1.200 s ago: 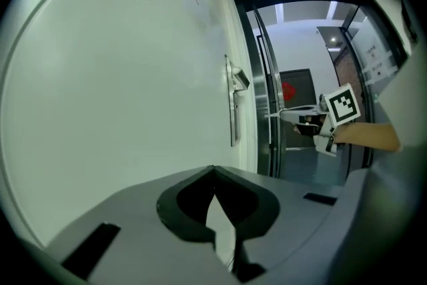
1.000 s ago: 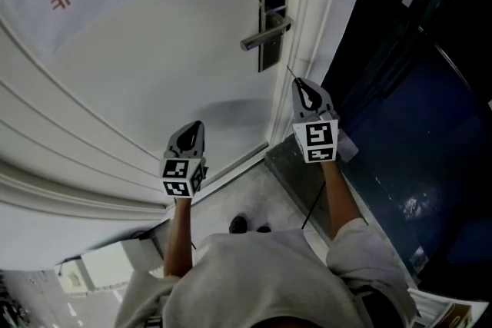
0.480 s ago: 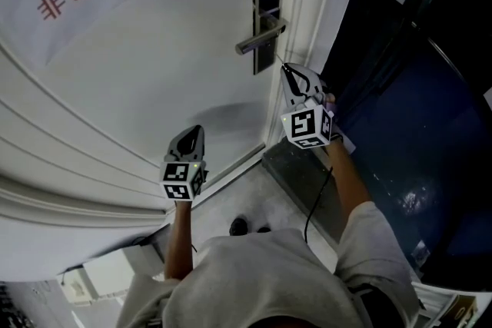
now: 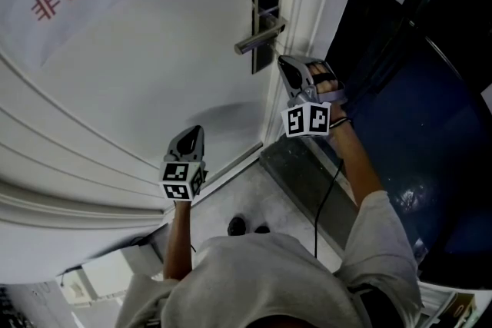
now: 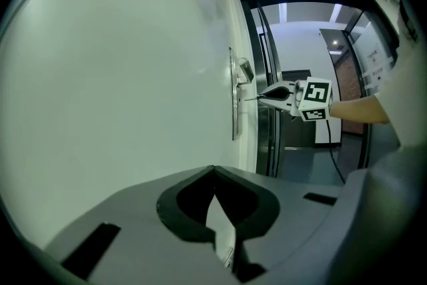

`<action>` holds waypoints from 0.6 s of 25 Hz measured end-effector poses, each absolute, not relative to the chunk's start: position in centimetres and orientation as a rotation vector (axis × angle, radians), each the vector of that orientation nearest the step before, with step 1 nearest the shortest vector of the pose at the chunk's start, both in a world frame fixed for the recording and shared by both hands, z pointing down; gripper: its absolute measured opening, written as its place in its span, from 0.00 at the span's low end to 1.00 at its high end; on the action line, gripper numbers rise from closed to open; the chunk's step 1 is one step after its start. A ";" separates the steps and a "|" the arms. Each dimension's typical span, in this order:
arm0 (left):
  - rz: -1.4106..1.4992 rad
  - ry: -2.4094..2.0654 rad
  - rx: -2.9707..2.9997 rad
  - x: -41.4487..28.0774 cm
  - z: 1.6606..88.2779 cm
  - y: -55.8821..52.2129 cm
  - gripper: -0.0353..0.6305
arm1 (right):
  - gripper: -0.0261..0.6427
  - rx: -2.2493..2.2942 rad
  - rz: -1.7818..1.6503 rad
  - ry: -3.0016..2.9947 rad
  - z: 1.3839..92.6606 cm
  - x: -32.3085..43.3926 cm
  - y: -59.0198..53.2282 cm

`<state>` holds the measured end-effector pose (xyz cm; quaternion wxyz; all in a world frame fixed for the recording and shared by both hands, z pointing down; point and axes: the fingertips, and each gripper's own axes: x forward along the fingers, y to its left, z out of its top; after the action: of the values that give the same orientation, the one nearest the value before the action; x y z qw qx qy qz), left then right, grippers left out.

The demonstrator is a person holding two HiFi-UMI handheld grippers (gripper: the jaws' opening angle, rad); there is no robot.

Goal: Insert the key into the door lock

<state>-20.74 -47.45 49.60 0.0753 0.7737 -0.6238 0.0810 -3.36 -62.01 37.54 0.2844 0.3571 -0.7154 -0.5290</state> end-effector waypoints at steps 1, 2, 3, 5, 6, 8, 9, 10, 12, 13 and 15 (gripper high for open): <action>0.242 -1.870 2.320 -20.8 49.7 -47.4 0.08 | 0.08 0.950 -1.428 -1.901 37.6 -3.4 -62.2; 0.241 -1.869 2.319 -20.8 49.7 -47.4 0.08 | 0.08 0.944 -1.438 -1.892 37.6 -3.4 -62.3; 0.241 -1.868 2.318 -20.8 49.8 -47.4 0.08 | 0.08 0.940 -1.444 -1.889 37.7 -3.5 -62.3; 0.240 -1.867 2.316 -21.0 49.9 -47.4 0.08 | 0.08 0.936 -1.451 -1.887 37.7 -3.6 -62.5; 0.239 -1.867 2.315 -21.0 49.9 -47.4 0.08 | 0.08 0.935 -1.454 -1.886 37.7 -3.7 -62.6; 0.238 -1.870 2.310 -21.2 50.0 -47.5 0.08 | 0.08 0.934 -1.462 -1.880 37.5 -3.8 -62.9; 0.237 -1.871 2.307 -21.3 50.1 -47.5 0.08 | 0.08 0.933 -1.465 -1.878 37.4 -3.9 -63.0; 0.237 -1.871 2.305 -21.3 50.1 -47.5 0.08 | 0.08 0.931 -1.470 -1.874 37.3 -3.9 -63.1; 0.236 -1.870 2.303 -21.4 50.2 -47.4 0.08 | 0.08 0.927 -1.483 -1.862 37.2 -4.0 -63.2; 0.237 -1.869 2.303 -21.4 50.2 -47.5 0.08 | 0.08 0.926 -1.488 -1.859 37.1 -4.1 -63.2; 0.238 -1.868 2.303 -21.4 50.2 -47.5 0.08 | 0.08 0.924 -1.496 -1.858 37.0 -4.1 -63.2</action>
<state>-21.42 -47.51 50.25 0.0834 0.7715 -0.6257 0.0796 -4.13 -63.24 37.02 0.2875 0.3461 -0.6956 -0.5601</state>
